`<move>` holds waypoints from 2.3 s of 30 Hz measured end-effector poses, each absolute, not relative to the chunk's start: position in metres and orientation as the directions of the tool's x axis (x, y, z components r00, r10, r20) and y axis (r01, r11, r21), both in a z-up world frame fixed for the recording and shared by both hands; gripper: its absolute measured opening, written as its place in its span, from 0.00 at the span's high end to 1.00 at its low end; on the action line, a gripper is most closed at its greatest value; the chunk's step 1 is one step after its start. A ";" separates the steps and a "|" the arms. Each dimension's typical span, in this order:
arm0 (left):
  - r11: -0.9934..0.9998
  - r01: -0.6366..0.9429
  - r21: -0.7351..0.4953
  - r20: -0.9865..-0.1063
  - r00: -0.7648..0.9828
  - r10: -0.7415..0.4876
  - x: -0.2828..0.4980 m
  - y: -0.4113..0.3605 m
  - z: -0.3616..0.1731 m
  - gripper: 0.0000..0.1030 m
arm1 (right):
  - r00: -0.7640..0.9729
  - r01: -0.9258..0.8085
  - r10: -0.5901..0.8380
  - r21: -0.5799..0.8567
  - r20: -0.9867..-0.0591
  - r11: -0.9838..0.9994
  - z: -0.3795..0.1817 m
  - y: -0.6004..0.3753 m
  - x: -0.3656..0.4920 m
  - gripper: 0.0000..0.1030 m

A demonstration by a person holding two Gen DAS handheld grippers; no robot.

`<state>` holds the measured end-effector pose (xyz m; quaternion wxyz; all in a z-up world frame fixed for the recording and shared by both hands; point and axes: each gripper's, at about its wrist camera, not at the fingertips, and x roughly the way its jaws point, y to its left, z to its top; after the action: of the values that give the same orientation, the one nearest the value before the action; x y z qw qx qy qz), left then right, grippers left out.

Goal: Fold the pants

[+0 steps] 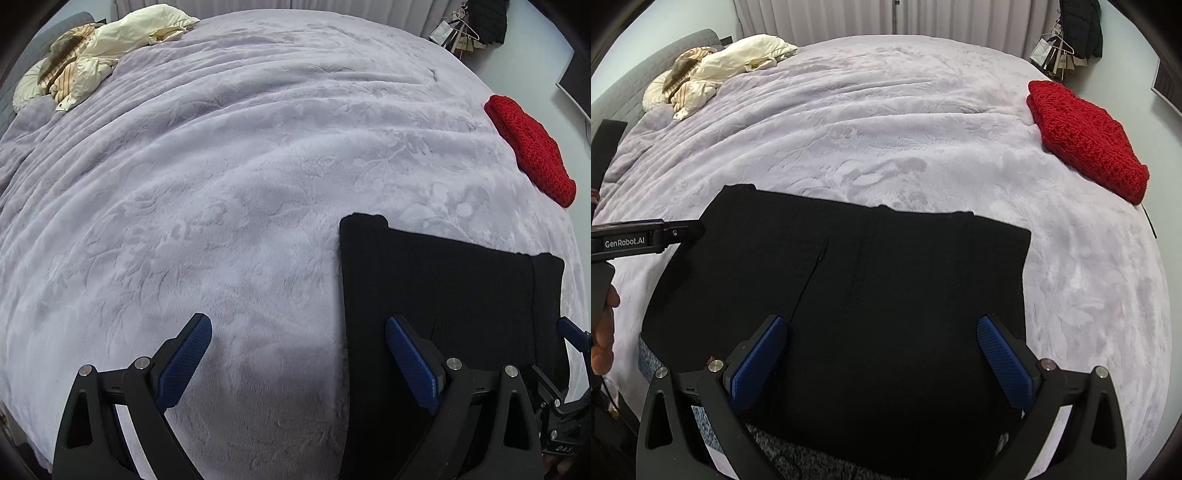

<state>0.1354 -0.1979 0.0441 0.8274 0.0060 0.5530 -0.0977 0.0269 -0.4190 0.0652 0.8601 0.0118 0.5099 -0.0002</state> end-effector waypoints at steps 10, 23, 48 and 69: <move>0.966 0.222 -0.130 -0.915 0.349 -0.204 0.084 -0.184 0.039 0.06 | 0.564 -0.068 -0.009 -0.057 -0.826 0.996 0.066 -0.395 -0.047 0.00; 0.957 0.219 -0.188 -0.913 0.320 -0.252 0.065 -0.180 0.023 0.00 | 0.576 -0.103 0.148 0.107 -0.804 0.989 0.061 -0.405 -0.078 0.00; 0.961 0.237 -0.139 -0.895 0.385 -0.224 0.049 -0.191 0.048 0.00 | 0.575 0.012 0.073 0.098 -0.815 0.995 0.084 -0.427 -0.003 0.00; 0.962 0.251 -0.107 -0.872 0.441 -0.212 -0.003 -0.256 0.059 0.00 | 0.508 0.198 -0.136 -0.038 -0.850 0.979 0.073 -0.421 -0.090 0.00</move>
<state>-0.0031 -0.2561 0.0586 0.8485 0.0189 0.5110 -0.1365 -0.0900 -0.4208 0.0734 0.8678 0.0320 0.4864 -0.0963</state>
